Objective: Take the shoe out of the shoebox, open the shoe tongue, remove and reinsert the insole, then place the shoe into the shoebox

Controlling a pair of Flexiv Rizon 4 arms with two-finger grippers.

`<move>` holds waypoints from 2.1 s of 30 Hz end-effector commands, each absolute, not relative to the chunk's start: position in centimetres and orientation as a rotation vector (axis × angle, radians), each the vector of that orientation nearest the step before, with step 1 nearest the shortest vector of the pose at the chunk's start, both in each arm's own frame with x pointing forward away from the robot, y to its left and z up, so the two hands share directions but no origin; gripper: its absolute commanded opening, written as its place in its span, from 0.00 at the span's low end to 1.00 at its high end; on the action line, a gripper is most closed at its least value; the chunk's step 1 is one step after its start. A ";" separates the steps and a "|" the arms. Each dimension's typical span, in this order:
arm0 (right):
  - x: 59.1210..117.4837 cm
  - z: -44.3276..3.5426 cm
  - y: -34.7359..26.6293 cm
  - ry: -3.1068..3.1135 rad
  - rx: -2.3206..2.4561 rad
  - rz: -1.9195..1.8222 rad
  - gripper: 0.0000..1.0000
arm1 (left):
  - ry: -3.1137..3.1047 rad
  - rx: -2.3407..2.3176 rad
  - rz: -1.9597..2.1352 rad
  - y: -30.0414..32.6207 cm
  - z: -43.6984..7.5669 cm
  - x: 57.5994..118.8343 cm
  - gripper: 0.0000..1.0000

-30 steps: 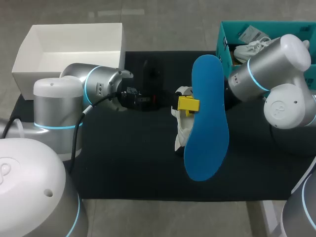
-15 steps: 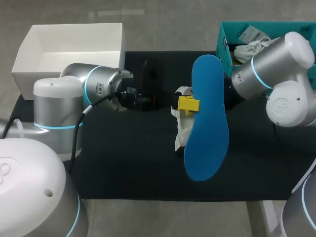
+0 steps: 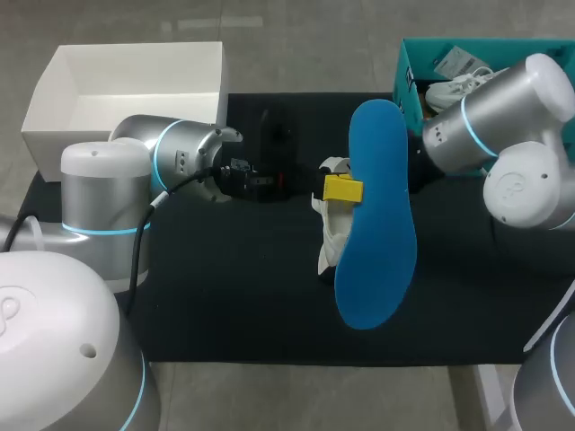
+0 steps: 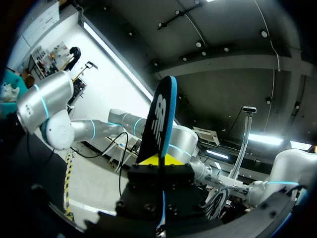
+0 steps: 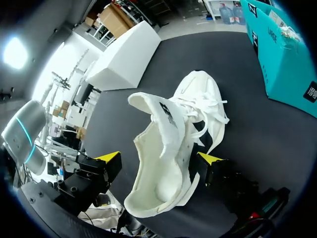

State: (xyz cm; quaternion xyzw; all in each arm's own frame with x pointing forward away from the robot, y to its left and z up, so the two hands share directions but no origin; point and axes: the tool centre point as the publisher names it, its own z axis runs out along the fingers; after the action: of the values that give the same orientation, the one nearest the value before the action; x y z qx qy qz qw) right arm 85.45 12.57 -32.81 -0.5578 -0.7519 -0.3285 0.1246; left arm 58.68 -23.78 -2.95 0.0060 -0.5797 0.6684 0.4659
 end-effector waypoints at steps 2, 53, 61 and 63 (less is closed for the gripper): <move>83.4 -27.8 10.2 -2.123 -1.511 -1.076 1.00 | -1.420 0.012 1.642 -23.8 -3.1 58.7 0.00; 81.9 -16.6 5.4 -1.342 -1.510 -1.126 1.00 | -2.099 -0.428 1.894 -23.9 -6.0 60.6 0.00; 82.1 -16.6 5.8 -1.358 -1.502 -1.112 1.00 | -2.432 -0.751 2.047 -23.3 -6.4 63.3 0.00; 82.1 -16.5 5.8 -1.362 -1.506 -1.109 1.00 | -2.419 -0.647 2.042 -23.3 -6.2 63.7 0.00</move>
State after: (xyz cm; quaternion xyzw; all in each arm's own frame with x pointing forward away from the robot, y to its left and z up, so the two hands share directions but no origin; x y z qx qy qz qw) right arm 81.86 5.60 -16.57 -0.5952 -0.5372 -0.4416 0.4027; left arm 63.90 -23.73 -7.10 -0.1297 -0.7040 0.6760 0.1750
